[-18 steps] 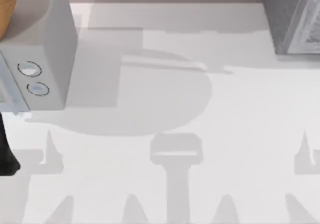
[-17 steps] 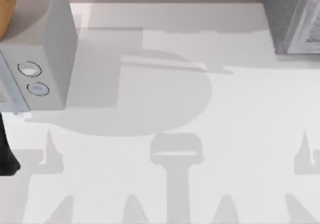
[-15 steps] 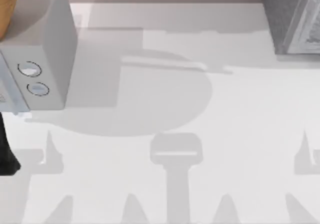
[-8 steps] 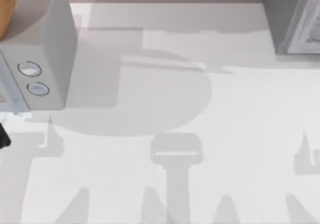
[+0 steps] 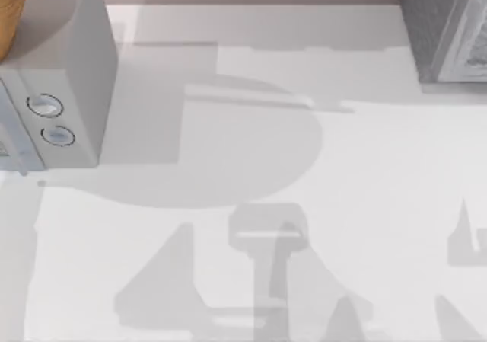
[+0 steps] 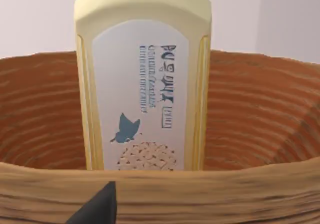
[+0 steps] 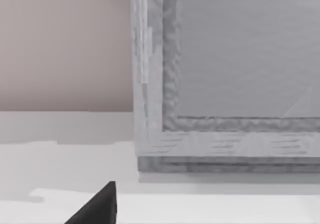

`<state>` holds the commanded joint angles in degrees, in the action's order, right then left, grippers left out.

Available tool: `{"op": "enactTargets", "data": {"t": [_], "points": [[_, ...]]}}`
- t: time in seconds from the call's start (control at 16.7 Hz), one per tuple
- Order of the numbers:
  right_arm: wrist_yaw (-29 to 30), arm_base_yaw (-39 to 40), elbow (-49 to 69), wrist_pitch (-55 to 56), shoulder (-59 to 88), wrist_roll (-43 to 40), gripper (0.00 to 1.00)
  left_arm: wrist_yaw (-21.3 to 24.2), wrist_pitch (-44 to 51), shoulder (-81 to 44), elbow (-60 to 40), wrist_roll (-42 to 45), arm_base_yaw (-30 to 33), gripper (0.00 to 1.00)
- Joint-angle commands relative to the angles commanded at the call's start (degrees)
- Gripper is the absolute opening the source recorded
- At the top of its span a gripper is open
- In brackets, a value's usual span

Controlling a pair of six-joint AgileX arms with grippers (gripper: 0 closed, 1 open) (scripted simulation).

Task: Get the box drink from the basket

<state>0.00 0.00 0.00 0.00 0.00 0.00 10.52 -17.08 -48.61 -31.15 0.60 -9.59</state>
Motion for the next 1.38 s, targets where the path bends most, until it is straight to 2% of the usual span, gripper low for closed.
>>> {"op": "enactTargets", "data": {"t": [0.48, 0.96, 1.38], "points": [[0.00, 0.00, 0.00, 0.00, 0.00, 0.00, 1.00, 4.82, -8.14, -22.88, -14.59, 0.34, -4.39, 1.00], [0.00, 0.00, 0.00, 0.00, 0.00, 0.00, 1.00, 5.06, -8.73, -24.20, -16.09, 0.48, -4.52, 1.00], [0.00, 0.00, 0.00, 0.00, 0.00, 0.00, 1.00, 3.71, -10.06, -31.58, -21.07, 0.35, -3.16, 1.00]]}}
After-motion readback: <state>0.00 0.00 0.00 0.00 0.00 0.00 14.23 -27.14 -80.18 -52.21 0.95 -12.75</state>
